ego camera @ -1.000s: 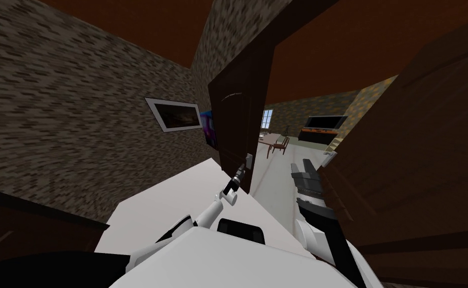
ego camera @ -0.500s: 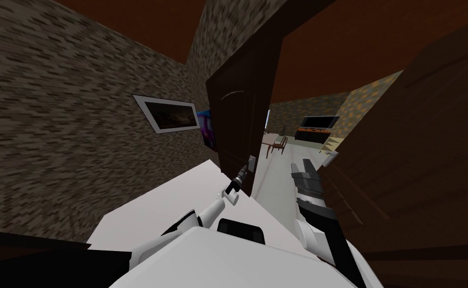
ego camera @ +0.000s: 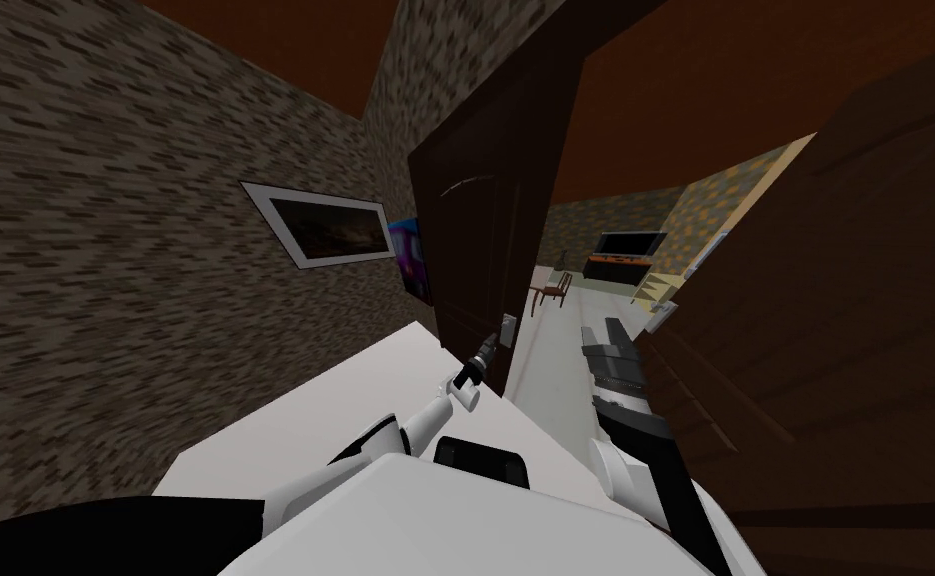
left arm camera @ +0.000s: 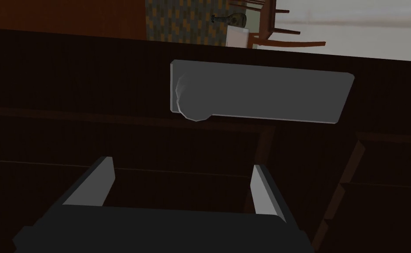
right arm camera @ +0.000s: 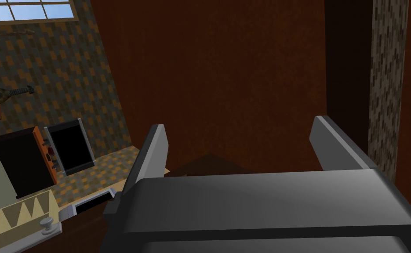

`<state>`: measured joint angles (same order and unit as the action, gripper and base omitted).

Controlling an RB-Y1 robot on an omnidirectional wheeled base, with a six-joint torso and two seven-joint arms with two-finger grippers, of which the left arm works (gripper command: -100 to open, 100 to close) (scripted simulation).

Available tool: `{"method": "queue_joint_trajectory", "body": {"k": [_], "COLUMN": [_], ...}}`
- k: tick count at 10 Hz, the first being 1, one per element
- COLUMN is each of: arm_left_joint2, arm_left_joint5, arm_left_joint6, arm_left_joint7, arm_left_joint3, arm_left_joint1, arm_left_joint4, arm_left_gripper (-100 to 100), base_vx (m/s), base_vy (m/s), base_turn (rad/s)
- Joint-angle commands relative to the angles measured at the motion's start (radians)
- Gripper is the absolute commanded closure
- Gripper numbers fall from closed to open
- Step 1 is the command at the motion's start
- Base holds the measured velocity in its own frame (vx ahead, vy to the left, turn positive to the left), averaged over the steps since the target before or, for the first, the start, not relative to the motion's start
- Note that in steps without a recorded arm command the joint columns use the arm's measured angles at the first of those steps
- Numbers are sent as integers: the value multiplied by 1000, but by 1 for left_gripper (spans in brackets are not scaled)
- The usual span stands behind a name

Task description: Push the door open

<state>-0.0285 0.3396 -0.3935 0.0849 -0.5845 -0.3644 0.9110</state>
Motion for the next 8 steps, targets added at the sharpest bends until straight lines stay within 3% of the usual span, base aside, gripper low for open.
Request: {"method": "queue_joint_trajectory", "body": {"k": [1, 5, 8], "arm_left_joint2": [-12, -16, 0], "arm_left_joint5": [-1, -3, -5], "arm_left_joint6": [-1, -3, -6], "arm_left_joint7": [0, 0, 0], "arm_left_joint3": [5, 16, 26], "arm_left_joint1": [-1, -5, -8], "arm_left_joint4": [-5, -14, -23], "arm_left_gripper": [-100, -100, -100], "base_vx": [91, 162, 172], "base_vy": [-43, -94, -105], "base_turn": [-34, -25, -26]}}
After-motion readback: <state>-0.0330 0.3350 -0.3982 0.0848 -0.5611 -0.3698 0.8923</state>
